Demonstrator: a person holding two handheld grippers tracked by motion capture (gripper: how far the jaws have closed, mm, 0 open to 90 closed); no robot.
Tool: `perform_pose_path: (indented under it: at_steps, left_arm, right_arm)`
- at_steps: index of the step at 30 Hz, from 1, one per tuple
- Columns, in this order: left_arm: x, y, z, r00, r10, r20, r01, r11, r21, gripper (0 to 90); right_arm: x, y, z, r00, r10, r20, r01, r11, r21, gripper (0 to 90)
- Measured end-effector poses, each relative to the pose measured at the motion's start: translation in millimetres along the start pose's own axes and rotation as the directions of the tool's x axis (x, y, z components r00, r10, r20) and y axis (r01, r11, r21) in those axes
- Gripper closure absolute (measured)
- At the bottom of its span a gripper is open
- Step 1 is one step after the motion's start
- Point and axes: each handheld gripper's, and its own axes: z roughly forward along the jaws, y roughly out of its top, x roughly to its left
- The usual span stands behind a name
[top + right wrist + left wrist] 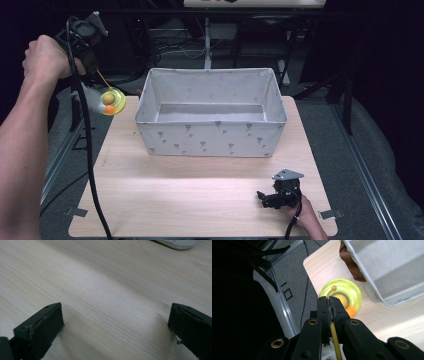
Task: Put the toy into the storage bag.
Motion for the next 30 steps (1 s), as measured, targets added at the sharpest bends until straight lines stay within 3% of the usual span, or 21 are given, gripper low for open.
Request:
perform_pose_path:
  at_steps: [4,6,16,24,30]
  left_arm:
    - [1.0,3.4,-8.1,1.0,-0.004,-0.003,0.004,0.9999,-0.01,88.1]
    - [1.1,7.0,-17.7,1.0,-0.004,-0.006,0.003,0.9993,-0.037,88.1]
    - [-6.2,21.3,-40.4,0.9997,0.025,-0.005,-0.025,0.9968,-0.075,88.0]
    - [-21.6,43.5,-55.0,0.9975,0.068,-0.019,-0.069,0.9928,-0.098,88.1]
    - [-34.5,55.7,-55.0,0.9953,0.096,0.0,-0.096,0.989,-0.113,88.0]
  right_arm:
    - [0.0,0.1,0.0,1.0,0.0,0.0,0.0,1.0,0.001,0.0]
    - [0.1,0.1,0.2,1.0,0.002,0.001,-0.002,1.0,-0.002,0.0]
    - [0.2,0.2,0.3,1.0,0.002,0.002,-0.002,1.0,-0.002,0.0]
    - [0.2,0.2,0.3,1.0,0.002,0.001,-0.002,1.0,-0.002,0.0]
    - [0.2,0.2,0.3,1.0,0.002,0.001,-0.002,1.0,-0.002,0.0]
